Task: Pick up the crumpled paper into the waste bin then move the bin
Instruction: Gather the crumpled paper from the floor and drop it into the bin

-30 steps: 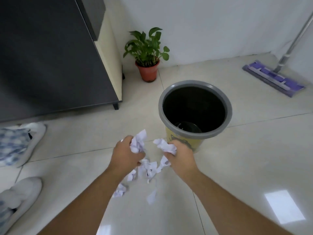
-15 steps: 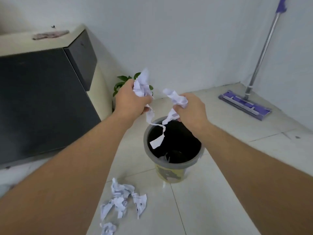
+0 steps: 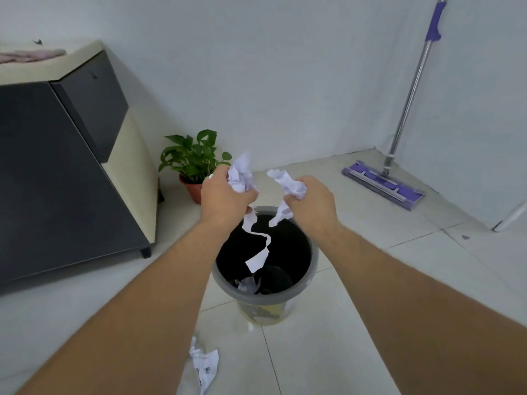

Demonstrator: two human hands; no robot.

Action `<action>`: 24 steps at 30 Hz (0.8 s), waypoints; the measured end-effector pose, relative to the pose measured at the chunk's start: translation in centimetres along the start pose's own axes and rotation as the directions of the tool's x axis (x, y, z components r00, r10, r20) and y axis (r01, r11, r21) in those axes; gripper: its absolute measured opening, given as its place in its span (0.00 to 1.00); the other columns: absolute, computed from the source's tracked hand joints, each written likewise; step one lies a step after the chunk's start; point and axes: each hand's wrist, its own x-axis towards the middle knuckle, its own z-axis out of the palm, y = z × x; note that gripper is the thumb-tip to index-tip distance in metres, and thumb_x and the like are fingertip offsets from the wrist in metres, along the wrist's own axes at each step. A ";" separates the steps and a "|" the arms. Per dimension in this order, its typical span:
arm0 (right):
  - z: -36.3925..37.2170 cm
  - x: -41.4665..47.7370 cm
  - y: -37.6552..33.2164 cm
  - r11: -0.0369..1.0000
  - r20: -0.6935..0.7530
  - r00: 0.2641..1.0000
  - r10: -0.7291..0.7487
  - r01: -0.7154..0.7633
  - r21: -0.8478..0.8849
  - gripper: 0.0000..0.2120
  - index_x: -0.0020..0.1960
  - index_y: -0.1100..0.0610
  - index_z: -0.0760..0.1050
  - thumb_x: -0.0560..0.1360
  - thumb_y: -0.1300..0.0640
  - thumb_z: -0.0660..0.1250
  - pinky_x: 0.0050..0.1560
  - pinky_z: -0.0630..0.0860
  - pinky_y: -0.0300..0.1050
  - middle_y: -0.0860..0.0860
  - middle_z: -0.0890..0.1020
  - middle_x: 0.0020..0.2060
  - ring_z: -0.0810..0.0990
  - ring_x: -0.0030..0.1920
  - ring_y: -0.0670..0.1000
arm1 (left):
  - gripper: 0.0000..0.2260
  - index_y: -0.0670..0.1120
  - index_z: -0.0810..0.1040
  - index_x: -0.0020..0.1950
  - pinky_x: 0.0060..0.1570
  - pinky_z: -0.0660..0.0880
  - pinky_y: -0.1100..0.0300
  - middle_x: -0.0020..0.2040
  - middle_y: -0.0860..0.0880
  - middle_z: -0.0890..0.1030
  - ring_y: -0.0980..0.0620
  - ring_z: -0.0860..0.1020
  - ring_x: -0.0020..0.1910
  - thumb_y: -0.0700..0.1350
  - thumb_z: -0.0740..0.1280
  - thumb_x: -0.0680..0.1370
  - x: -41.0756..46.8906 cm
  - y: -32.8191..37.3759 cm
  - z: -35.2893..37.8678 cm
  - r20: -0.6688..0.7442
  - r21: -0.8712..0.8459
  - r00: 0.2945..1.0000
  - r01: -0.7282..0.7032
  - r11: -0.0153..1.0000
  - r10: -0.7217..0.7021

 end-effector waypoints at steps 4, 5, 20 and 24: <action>1.0 -0.1 1.7 0.999 0.016 0.999 0.040 -0.040 0.013 0.11 0.58 0.58 0.75 0.76 0.62 0.63 0.28 0.63 0.31 0.46 0.77 0.37 0.72 0.32 0.38 | 0.17 0.43 0.75 0.48 0.40 0.85 0.46 0.50 0.43 0.79 0.48 0.81 0.42 0.46 0.75 0.64 0.1 -2.9 0.9 0.016 0.044 0.999 0.039 0.998 -0.040; 1.3 -0.2 2.2 0.999 0.024 0.998 0.050 -0.051 0.009 0.11 0.58 0.59 0.75 0.76 0.61 0.63 0.28 0.64 0.31 0.45 0.77 0.37 0.73 0.32 0.39 | 0.21 0.46 0.75 0.49 0.43 0.84 0.45 0.51 0.43 0.79 0.47 0.82 0.46 0.50 0.75 0.61 0.1 -3.7 1.1 0.042 0.061 0.998 0.054 0.997 -0.057; 7.1 -5.9 1.7 0.998 0.144 0.988 0.059 -0.058 -0.012 0.22 0.68 0.50 0.70 0.75 0.49 0.69 0.54 0.75 0.44 0.52 0.76 0.61 0.78 0.55 0.51 | 0.43 0.56 0.63 0.76 0.61 0.77 0.42 0.74 0.46 0.67 0.43 0.72 0.68 0.52 0.81 0.65 -3.2 -9.6 -5.6 0.194 0.359 0.954 0.150 0.921 -0.231; 11.0 -9.6 -1.5 0.991 0.195 0.976 -0.096 0.075 0.112 0.17 0.63 0.52 0.74 0.75 0.51 0.69 0.48 0.73 0.39 0.50 0.77 0.54 0.77 0.47 0.47 | 0.43 0.55 0.63 0.76 0.61 0.75 0.48 0.73 0.44 0.66 0.42 0.72 0.66 0.55 0.80 0.65 -5.0 -13.5 -11.9 0.087 0.469 0.938 0.260 0.844 -0.336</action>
